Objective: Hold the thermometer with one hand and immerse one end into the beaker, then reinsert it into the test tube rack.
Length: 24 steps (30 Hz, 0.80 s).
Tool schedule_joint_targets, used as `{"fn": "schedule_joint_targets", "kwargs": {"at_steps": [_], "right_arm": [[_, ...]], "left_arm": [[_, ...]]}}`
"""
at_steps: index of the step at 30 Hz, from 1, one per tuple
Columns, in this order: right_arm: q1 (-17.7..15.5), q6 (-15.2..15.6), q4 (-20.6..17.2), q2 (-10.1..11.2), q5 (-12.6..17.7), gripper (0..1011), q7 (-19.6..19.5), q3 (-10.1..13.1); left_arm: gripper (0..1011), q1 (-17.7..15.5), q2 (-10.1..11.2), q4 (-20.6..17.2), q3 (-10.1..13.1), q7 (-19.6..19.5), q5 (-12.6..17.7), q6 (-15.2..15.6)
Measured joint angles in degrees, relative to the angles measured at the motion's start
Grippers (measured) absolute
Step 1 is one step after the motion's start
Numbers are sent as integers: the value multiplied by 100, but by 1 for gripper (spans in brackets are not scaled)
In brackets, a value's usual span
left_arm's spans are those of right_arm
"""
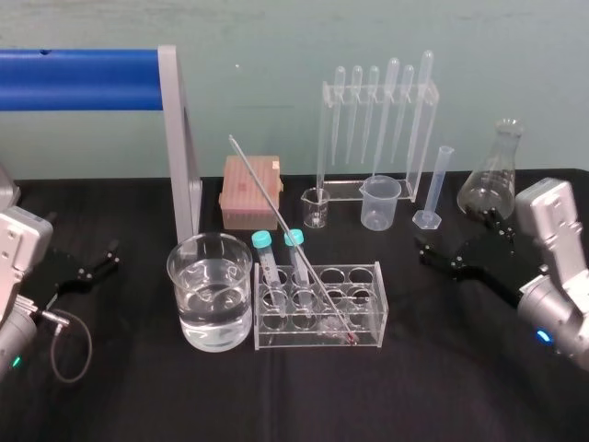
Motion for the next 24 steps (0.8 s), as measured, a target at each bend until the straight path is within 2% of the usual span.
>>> {"fn": "schedule_joint_targets", "kwargs": {"at_steps": [3,4,5,7,8,11,12,14,17,19,24], "right_arm": [[-40,409,-332,156,754,1003,773,225],[-40,409,-332,156,754,1003,773,225],[-26,585,-444,220,1026,1003,1103,288],[14,733,-539,272,1233,1003,1402,318],[74,869,-610,313,1392,1003,1690,333],[172,1005,-702,334,1525,1003,2042,312],[261,1054,-767,334,1571,1003,2277,261],[353,1078,-819,323,1604,1003,2478,196],[605,1076,-865,225,1603,1003,2813,-35],[799,1074,-806,100,1522,1003,2904,-218],[1144,1128,-568,-176,1363,1003,2930,-510]], "left_arm": [[1008,0,0,0,0,0,0,0],[1008,0,0,0,0,0,0,0],[1008,0,0,0,0,0,0,0],[1008,0,0,0,0,0,0,0],[1008,0,0,-1,0,0,0,0],[1008,0,0,0,0,0,0,0],[1008,0,0,0,0,0,0,0],[1008,0,0,0,0,0,0,0],[1008,0,0,0,0,0,0,0],[1008,0,0,0,0,0,0,0],[1008,0,0,0,0,0,0,0]]}}
